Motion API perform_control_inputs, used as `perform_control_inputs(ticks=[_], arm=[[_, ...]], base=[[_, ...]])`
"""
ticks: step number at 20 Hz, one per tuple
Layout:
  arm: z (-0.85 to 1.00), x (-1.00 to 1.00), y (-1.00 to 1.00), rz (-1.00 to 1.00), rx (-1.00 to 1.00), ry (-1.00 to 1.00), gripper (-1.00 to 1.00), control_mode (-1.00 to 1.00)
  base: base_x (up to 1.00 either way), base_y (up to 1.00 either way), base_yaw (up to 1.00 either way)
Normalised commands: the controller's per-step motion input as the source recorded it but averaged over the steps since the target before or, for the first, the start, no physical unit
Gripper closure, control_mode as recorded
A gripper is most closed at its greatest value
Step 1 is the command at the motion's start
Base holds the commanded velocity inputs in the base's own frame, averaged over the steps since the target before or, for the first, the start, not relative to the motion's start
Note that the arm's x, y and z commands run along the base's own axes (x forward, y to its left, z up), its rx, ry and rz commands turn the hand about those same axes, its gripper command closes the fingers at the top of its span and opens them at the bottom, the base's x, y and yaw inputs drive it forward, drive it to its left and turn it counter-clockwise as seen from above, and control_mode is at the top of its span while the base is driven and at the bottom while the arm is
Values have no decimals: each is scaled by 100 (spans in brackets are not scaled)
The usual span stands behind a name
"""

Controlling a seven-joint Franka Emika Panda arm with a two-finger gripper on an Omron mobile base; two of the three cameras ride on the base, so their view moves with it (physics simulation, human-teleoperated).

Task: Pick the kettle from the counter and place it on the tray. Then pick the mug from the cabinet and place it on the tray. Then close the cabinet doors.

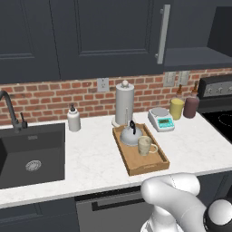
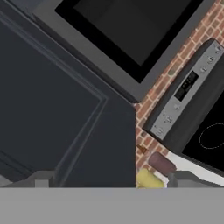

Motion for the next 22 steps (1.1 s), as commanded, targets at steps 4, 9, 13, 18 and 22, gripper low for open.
perform_control_inputs(ticks=[4, 9, 13, 18, 22], arm=[[-1, 34, 53, 13, 0, 7, -100, -100], [-4, 35, 59, 14, 0, 2, -100, -100], [-8, 43, 61, 12, 0, 0, -100, -100], [-18, 49, 60, 9, -2, 0, -100, -100], [-12, 68, 51, 7, -1, 0, -100, -100]], base=[[0, 0, 0], [0, 0, 0], [0, 0, 0], [0, 0, 0], [0, 0, 0]])
